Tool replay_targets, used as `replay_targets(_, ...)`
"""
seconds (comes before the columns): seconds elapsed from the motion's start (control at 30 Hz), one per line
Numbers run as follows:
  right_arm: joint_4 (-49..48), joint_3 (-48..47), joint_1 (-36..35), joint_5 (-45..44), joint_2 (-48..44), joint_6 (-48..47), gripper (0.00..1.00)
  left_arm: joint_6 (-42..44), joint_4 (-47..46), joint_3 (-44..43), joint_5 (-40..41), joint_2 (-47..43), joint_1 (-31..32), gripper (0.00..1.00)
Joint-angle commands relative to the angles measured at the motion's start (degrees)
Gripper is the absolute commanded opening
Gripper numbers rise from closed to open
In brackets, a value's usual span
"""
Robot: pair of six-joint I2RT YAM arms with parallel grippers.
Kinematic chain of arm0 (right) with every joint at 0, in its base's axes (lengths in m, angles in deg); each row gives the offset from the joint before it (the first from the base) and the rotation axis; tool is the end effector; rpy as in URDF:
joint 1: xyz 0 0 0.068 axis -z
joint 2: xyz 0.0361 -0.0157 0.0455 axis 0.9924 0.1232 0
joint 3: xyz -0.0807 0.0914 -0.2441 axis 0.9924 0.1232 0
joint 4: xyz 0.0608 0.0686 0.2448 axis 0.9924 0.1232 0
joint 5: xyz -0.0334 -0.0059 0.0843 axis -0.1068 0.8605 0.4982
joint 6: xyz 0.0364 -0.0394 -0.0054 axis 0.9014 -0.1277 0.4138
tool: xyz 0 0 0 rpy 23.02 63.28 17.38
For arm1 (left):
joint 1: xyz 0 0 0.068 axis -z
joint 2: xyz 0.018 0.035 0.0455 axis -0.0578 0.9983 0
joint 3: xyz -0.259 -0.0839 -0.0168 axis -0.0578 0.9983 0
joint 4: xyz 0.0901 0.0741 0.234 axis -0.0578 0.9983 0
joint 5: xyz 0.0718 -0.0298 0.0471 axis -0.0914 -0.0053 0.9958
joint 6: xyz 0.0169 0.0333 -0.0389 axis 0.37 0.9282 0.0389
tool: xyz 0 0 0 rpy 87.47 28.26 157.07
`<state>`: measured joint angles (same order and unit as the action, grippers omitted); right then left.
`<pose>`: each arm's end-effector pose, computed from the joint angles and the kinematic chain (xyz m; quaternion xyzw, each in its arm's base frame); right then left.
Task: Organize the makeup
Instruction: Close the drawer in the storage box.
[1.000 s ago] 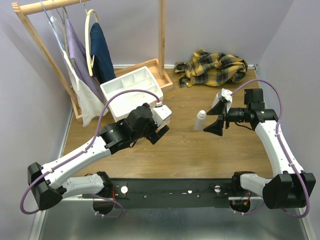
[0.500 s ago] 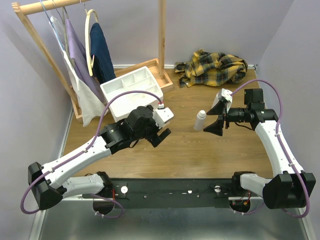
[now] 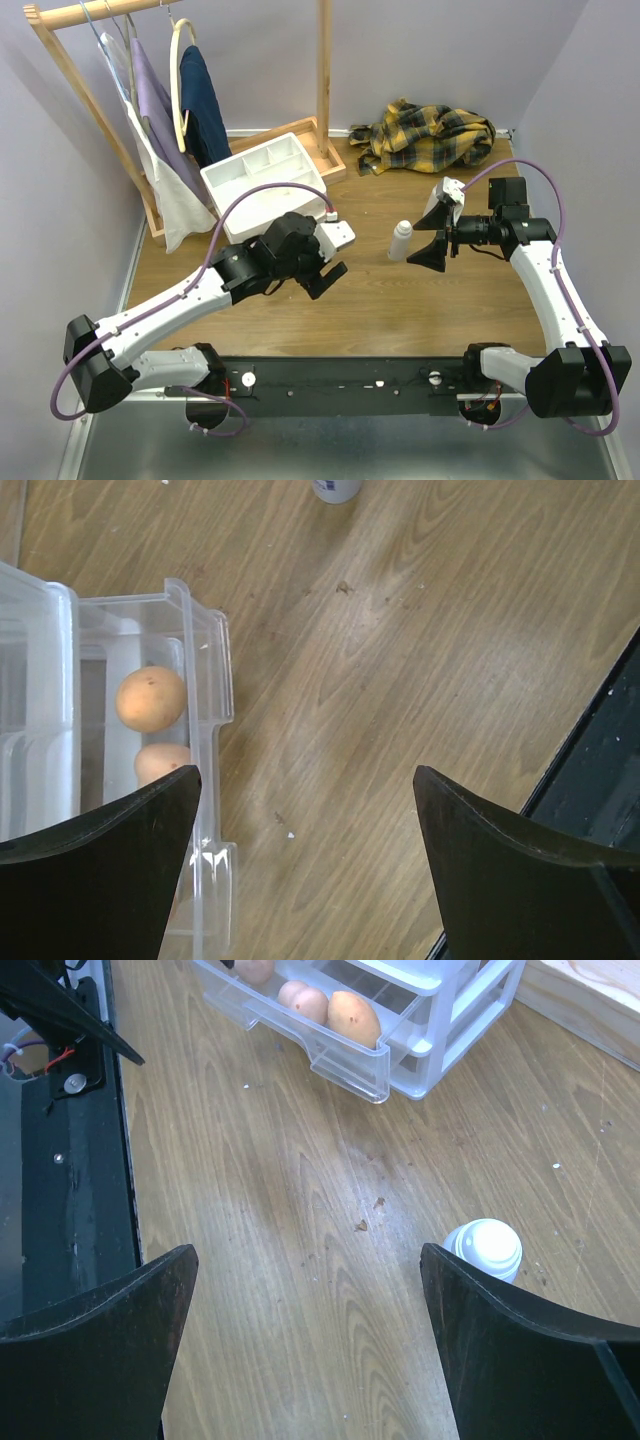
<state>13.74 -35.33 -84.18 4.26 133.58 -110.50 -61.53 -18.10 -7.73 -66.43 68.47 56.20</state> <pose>0.2175 0.0372 0.3098 -0.4606 0.6703 0.3835 0.4376 0.1470 -0.1960 0.3180 0.4387 0.7817 -0.1912 0.3999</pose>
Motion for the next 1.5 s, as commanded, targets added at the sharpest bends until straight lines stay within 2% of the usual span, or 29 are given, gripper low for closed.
replay_targets(0.0, 0.70, 1.09, 0.29, -0.63, -0.14, -0.87, 1.00, 0.85, 0.52, -0.17, -4.15, 1.54, -0.15, 0.94)
replay_targets(0.3, 0.70, 0.91, 0.29, -0.72, -0.23, -0.87, 1.00, 0.15, 1.23, -0.87, -6.61, 4.96, -0.06, 0.86)
replay_targets(0.63, 0.70, 1.00, 0.29, -0.81, -0.41, -0.96, 1.00, -0.38, 2.55, -1.83, -5.03, 8.92, 0.55, 0.75)
replay_targets(1.13, 0.70, 1.09, 0.29, -0.89, -0.32, -0.96, 1.00, -0.91, 5.36, -3.42, 1.30, 15.51, 2.31, 0.60)
replay_targets(1.33, 0.70, 1.09, 0.29, -0.81, -0.41, -0.96, 1.00, -1.35, 6.33, -3.94, 6.21, 17.97, 2.84, 0.54)
replay_targets(1.47, 0.79, 1.09, 0.29, -0.81, -0.50, -0.96, 1.00, -1.70, 7.73, -5.17, 12.71, 20.87, 2.75, 0.50)
